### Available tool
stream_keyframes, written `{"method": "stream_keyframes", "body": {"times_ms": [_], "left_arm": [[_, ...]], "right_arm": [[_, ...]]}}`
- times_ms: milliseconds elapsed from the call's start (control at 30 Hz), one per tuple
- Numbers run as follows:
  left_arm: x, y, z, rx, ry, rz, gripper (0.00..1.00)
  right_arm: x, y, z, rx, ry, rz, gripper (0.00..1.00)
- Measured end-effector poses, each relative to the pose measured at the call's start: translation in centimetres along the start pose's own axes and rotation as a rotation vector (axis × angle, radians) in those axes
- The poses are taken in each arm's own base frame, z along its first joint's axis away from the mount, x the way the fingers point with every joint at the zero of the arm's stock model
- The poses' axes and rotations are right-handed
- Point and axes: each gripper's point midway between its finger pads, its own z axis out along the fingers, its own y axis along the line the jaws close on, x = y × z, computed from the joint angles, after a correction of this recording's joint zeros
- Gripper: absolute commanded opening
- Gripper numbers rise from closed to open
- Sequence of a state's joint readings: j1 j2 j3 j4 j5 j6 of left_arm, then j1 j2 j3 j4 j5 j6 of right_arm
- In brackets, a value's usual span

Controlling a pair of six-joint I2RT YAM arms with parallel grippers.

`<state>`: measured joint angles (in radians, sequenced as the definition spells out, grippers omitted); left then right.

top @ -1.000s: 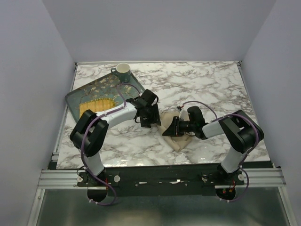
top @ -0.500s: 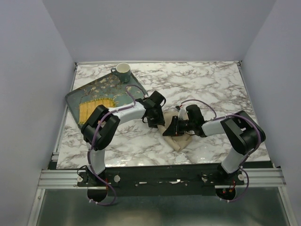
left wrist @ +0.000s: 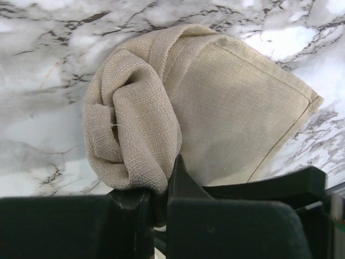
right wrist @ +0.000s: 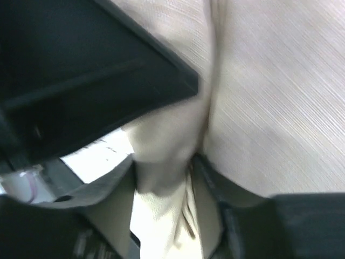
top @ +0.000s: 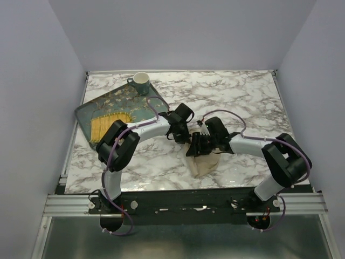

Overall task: Fold the napkin, place the utensils inside, and roll it up
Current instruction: Roll the napkin with the utensil

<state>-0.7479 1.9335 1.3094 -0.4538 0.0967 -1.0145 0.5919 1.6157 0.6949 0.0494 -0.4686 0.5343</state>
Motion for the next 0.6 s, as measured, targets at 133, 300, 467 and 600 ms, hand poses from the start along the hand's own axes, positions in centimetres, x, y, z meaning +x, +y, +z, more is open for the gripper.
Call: {"method": "stream_keyframes", "body": {"times_ms": [133, 300, 467, 600], "left_arm": [[0.0, 0.4, -0.2, -0.018, -0.002, -0.037, 0.0], [0.3, 0.7, -0.4, -0.027, -0.004, -0.086, 0.0], [0.5, 0.9, -0.6, -0.034, -0.002, -0.128, 0.0], [0.7, 1.1, -0.7, -0.038, 0.0, -0.151, 0.0]], "right_arm": [[0.4, -0.2, -1.3, 0.145, 0.009, -0.046, 0.66], [2.0, 0.4, -2.3, 0.298, 0.01, -0.121, 0.68], [2.8, 1.5, -2.3, 0.425, -0.011, -0.215, 0.68], [1.5, 3.2, -1.9, 0.496, -0.069, -0.295, 0.68]]}}
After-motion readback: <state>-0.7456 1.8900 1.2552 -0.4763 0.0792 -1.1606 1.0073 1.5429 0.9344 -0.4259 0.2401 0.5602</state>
